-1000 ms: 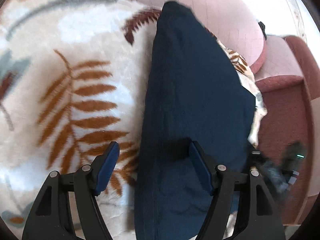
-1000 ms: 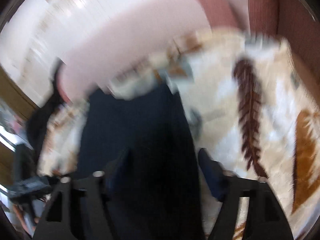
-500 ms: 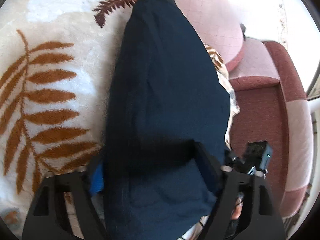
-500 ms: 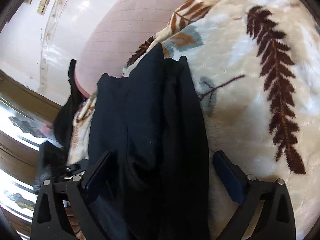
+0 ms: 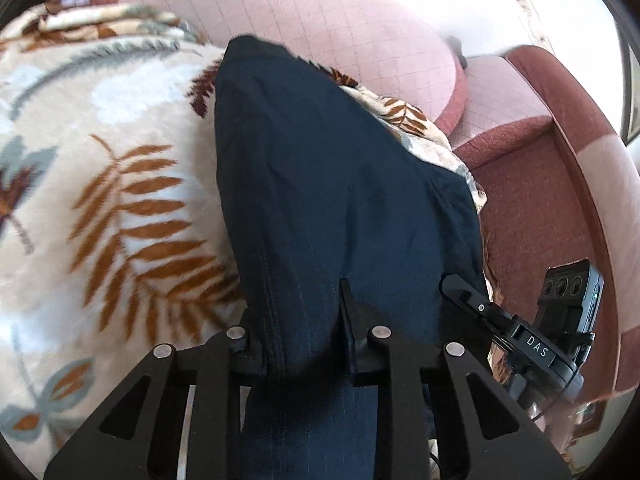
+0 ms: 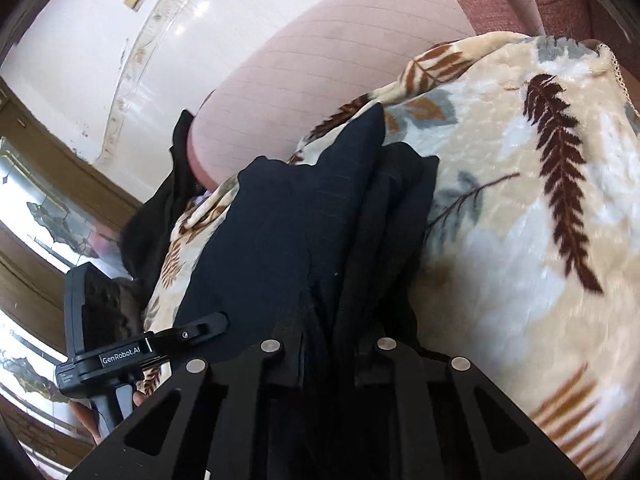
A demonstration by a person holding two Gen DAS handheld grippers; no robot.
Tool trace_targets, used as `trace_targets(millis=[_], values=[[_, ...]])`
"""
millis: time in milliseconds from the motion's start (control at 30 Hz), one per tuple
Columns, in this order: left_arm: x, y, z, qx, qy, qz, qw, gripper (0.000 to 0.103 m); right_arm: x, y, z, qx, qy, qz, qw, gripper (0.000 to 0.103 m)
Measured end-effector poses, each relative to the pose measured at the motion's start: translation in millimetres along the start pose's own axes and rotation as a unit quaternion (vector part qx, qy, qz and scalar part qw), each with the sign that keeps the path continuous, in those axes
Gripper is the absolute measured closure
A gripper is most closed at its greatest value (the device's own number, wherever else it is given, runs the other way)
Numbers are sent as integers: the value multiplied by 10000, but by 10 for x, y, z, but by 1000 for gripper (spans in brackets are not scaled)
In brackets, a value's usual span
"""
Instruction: Fold large clothes
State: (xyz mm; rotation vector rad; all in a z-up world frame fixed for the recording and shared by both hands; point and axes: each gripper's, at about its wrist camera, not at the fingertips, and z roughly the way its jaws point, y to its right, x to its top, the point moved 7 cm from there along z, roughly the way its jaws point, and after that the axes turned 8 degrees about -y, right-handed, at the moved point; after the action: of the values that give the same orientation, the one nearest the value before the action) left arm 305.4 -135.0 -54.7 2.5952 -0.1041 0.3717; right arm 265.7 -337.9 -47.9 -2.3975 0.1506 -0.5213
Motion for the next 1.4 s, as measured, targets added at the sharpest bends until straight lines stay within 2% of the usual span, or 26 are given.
trace_targets(millis=[133,333,433,500,533,600,633,700,800,867,933,1033,1133,1200,1300,1400], values=[[-222,-117,-339,115,126,46,9998,80,-267,-210,-66,255,-110,75,9996,89],[-616,-412,-829,329,195,11,9993,80,-750,-726,-100,846,-204,65,9962,89],[-823,-631,-939,407,162,-58,9990,78,-992,-813,-27,1111,-178,206,9934,89],[-936,-780,-881,535,25,-156,9984,71,-1106,-743,116,996,-264,351,9941,88],[-1005,-908,-779,615,-185,-286,9975,69,-1179,-678,221,824,-361,419,9951,88],[-1145,-1110,-668,659,-524,-492,9952,65,-1331,-504,429,270,-649,544,9960,80],[-1193,-1170,-667,618,-552,-545,9951,64,-1368,-490,428,225,-671,584,9958,77],[-1276,-1215,-824,516,-416,-474,9967,64,-1330,-483,271,216,-482,746,9958,74],[-1276,-1195,-1168,834,160,-241,9961,64,-1142,-497,-49,-220,109,747,9969,70],[-1189,-1097,-1300,1038,516,-31,9933,64,-1005,-669,-210,-76,551,500,9972,70],[-1085,-961,-1272,1314,712,214,9885,58,-897,-900,-212,86,700,150,9974,70],[-957,-929,-1027,1752,632,383,9818,55,-849,-1098,42,-25,507,-381,9980,70],[-939,-1012,-677,1882,288,318,9812,54,-904,-918,409,-756,197,-521,9956,75],[-968,-1057,-622,1966,294,338,9795,47,-975,-631,681,-1222,-160,-416,9915,78],[-969,-1041,-570,2060,337,425,9770,44,-1029,-483,721,-895,-55,-273,9956,80],[-975,-1062,-611,2075,330,401,9769,43,-1047,-485,656,-993,-115,-335,9944,80]])
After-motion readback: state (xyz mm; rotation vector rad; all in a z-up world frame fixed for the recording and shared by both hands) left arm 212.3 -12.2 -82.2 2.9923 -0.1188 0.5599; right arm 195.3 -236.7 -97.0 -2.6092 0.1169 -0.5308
